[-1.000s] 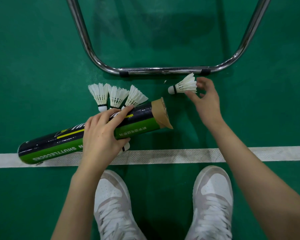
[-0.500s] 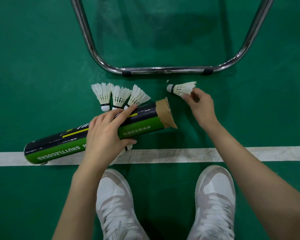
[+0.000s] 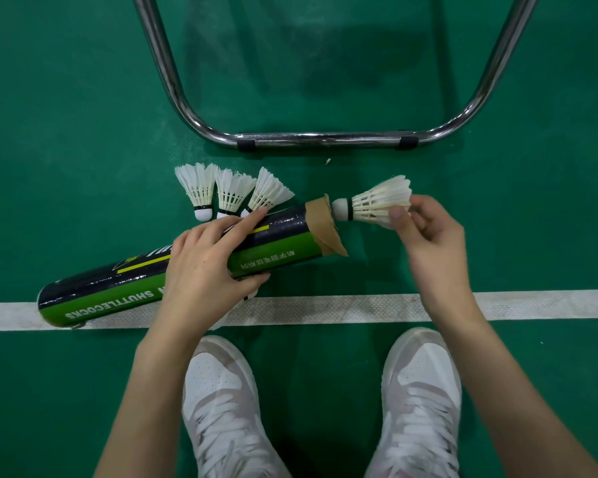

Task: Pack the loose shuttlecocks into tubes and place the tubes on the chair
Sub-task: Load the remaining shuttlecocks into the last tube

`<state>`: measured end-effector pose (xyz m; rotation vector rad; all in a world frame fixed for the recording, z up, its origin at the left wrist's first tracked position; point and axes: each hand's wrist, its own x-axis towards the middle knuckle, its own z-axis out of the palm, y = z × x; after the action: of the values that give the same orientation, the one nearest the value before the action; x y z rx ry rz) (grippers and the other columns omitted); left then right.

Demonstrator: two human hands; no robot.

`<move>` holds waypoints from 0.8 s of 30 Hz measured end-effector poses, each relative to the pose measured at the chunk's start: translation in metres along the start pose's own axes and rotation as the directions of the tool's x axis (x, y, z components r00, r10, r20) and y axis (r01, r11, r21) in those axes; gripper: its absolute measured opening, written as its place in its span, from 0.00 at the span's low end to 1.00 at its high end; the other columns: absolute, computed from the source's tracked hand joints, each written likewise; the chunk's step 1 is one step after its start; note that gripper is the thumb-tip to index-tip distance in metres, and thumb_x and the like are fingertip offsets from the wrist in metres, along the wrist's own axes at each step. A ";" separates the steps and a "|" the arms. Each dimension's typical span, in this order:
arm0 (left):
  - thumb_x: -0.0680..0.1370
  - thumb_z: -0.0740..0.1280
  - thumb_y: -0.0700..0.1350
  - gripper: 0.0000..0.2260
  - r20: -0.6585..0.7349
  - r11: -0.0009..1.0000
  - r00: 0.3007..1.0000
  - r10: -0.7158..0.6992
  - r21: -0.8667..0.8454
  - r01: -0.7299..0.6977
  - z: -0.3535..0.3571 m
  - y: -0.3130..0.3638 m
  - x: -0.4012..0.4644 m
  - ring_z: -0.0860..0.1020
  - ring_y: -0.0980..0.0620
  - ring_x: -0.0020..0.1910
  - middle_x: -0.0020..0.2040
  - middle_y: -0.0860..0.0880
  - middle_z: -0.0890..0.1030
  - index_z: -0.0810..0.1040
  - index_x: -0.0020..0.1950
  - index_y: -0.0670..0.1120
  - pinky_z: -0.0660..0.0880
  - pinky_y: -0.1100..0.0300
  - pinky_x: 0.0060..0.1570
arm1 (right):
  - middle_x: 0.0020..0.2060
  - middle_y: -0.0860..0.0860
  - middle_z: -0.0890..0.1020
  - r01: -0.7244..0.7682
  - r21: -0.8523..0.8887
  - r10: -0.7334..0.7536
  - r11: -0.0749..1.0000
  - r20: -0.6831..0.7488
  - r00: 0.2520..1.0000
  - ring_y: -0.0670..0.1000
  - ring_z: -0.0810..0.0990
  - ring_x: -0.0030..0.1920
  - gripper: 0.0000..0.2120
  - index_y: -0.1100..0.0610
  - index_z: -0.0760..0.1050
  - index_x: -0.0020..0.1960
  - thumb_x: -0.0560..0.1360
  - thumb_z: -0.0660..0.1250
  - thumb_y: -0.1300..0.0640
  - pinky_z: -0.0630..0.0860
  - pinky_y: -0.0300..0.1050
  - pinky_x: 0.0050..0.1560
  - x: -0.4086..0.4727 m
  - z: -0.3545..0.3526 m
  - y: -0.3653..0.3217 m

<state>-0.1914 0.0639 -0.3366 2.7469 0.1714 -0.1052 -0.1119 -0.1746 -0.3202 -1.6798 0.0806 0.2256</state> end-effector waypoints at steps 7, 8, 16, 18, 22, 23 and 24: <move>0.65 0.75 0.56 0.38 0.001 1.000 1.000 -0.018 -0.019 0.018 -0.001 0.000 0.001 0.70 0.47 0.59 0.61 0.52 0.74 0.62 0.71 0.61 0.62 0.52 0.59 | 0.43 0.45 0.84 -0.060 0.011 0.058 0.998 0.157 0.986 0.45 0.82 0.48 0.06 0.50 0.76 0.49 0.77 0.63 0.60 0.74 0.35 0.52 -0.017 0.017 -0.001; 0.65 0.75 0.56 0.38 0.000 1.000 1.000 -0.017 -0.018 0.017 -0.001 0.000 0.001 0.70 0.47 0.59 0.61 0.52 0.74 0.62 0.71 0.61 0.62 0.51 0.59 | 0.42 0.45 0.83 -0.061 0.028 0.055 0.998 0.180 0.982 0.44 0.81 0.47 0.06 0.50 0.76 0.48 0.77 0.63 0.60 0.74 0.35 0.52 -0.019 0.019 -0.002; 0.66 0.69 0.61 0.34 0.001 1.000 1.000 -0.005 -0.027 0.005 0.000 -0.001 0.000 0.70 0.48 0.59 0.60 0.53 0.75 0.62 0.71 0.62 0.63 0.51 0.59 | 0.39 0.41 0.78 -0.042 -0.131 0.069 0.990 0.209 0.975 0.36 0.74 0.39 0.17 0.48 0.71 0.46 0.65 0.76 0.61 0.68 0.28 0.43 -0.022 0.045 0.000; 0.65 0.65 0.65 0.35 0.022 1.000 1.000 -0.010 -0.028 0.011 0.000 -0.001 0.000 0.70 0.48 0.60 0.61 0.54 0.74 0.61 0.71 0.63 0.62 0.52 0.60 | 0.36 0.41 0.77 -0.036 -0.133 0.059 0.990 0.180 0.982 0.37 0.73 0.36 0.18 0.47 0.70 0.43 0.66 0.75 0.62 0.68 0.28 0.39 -0.020 0.049 0.001; 0.66 0.55 0.72 0.34 0.047 0.998 0.999 -0.018 -0.056 0.020 -0.001 -0.002 0.002 0.69 0.49 0.62 0.63 0.54 0.73 0.58 0.71 0.66 0.60 0.54 0.61 | 0.37 0.42 0.78 -0.055 -0.100 0.071 0.993 0.165 0.984 0.39 0.74 0.37 0.16 0.49 0.71 0.43 0.66 0.75 0.64 0.70 0.31 0.40 -0.014 0.051 0.005; 0.68 0.53 0.72 0.32 0.036 0.998 0.999 -0.017 -0.064 0.019 -0.001 -0.001 0.002 0.68 0.50 0.62 0.63 0.54 0.73 0.58 0.71 0.66 0.59 0.56 0.60 | 0.37 0.43 0.78 -0.057 -0.088 0.072 0.995 0.171 0.983 0.38 0.74 0.37 0.15 0.50 0.71 0.43 0.66 0.75 0.64 0.70 0.30 0.40 -0.014 0.051 0.005; 0.71 0.52 0.70 0.29 0.017 0.997 1.000 -0.019 -0.069 0.020 -0.001 0.000 0.002 0.68 0.51 0.61 0.63 0.54 0.74 0.59 0.71 0.65 0.58 0.58 0.59 | 0.37 0.44 0.78 -0.059 -0.076 0.071 0.995 0.177 0.982 0.38 0.74 0.37 0.15 0.50 0.71 0.43 0.66 0.74 0.65 0.70 0.29 0.40 -0.014 0.051 0.005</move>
<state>-0.1899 0.0647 -0.3361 2.6747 0.1938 -0.1244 -0.1318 -0.1260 -0.3273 -1.7211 -0.0076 0.4322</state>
